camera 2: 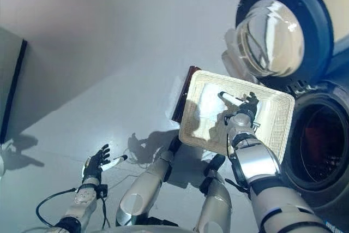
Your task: Pick up the clothes and place them into the washing machine
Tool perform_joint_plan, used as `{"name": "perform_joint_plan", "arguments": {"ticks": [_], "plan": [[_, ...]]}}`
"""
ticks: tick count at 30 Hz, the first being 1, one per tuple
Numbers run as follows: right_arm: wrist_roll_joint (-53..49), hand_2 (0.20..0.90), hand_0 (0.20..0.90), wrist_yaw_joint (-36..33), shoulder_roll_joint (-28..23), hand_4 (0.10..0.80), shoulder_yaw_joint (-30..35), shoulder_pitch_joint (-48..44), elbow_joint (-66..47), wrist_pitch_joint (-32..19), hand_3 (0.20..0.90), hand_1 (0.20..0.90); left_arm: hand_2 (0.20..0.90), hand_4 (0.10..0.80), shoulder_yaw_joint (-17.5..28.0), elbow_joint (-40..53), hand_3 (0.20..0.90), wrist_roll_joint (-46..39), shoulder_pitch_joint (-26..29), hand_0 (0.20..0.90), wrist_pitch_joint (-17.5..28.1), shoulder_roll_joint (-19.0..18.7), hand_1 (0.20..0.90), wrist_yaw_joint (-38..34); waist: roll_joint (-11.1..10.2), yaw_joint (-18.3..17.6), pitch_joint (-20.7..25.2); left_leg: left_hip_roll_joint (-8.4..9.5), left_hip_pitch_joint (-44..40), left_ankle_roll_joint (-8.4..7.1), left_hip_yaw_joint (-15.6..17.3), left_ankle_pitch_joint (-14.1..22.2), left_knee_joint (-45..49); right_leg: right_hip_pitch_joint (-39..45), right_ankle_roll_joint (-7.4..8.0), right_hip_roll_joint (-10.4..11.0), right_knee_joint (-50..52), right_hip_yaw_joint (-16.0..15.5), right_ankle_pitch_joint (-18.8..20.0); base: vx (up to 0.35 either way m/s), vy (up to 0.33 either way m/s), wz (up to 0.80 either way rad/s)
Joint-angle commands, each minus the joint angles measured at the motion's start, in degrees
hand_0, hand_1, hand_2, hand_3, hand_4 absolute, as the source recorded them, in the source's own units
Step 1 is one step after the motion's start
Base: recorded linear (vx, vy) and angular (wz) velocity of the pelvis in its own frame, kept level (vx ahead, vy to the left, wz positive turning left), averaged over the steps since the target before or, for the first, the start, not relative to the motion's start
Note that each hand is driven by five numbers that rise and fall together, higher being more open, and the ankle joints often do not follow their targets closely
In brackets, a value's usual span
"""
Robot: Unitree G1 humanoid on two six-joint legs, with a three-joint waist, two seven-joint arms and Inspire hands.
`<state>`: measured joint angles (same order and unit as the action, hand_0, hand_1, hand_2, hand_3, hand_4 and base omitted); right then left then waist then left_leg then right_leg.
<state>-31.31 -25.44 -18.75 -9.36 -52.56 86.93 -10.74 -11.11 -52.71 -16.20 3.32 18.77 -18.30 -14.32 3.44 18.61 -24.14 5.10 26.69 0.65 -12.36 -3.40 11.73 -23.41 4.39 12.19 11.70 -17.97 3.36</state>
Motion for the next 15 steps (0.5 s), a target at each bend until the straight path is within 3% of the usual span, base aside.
{"name": "perform_joint_plan", "arguments": {"ticks": [1,10,12,15], "plan": [[3.37,0.9,0.9,-4.65,-2.49,0.8,-0.79,1.7,-1.03,-0.84,0.9,0.9,0.9,0.8,5.75,2.95,0.9,1.59,-1.72,0.9,1.61,-5.31,0.9,-4.86,-0.48,1.88,0.44,2.36,2.91,-2.23,1.56,-0.49,-0.38,0.37,-0.01,0.84,1.19,2.3,-1.03,0.058,0.01,0.28],[5.59,0.9,0.9,-7.55,-3.78,0.8,0.07,2.56,1.45,2.07,0.9,0.9,0.9,0.8,6.35,11.71,0.9,4.33,-2.43,0.9,1.3,-4.54,0.9,-7.53,1.02,4.85,-1.43,3.87,6.12,-2.1,-0.16,-0.9,0.23,-1.79,0.08,2.46,4.13,-0.04,-2.51,0.023,0.004,0.22],[5.83,0.9,0.9,-7.51,-8.09,0.8,0.88,2.65,2.95,3.75,0.9,0.9,0.9,0.8,5.03,14.82,0.9,4.86,-3.15,0.9,1.15,-3.11,0.9,-6.64,2.58,6.74,-2.39,4.99,7.8,-1.84,-1.3,-1.15,0.53,-3.16,0.19,3.57,5.86,-1.23,-3.29,0.035,0.006,0.25],[5.63,0.9,0.9,-7.1,-10.08,0.8,1.39,2.75,2.83,4.05,0.9,0.9,0.9,0.8,4.79,16.84,0.9,5.17,-3.45,0.9,1.07,-2.82,0.9,-6.39,3.57,7.41,-2.73,5.5,8.91,-1.72,-1.9,-1.38,0.61,-4.2,0.2,4.15,7.01,-1.77,-3.93,0.025,0.019,0.31]]}}
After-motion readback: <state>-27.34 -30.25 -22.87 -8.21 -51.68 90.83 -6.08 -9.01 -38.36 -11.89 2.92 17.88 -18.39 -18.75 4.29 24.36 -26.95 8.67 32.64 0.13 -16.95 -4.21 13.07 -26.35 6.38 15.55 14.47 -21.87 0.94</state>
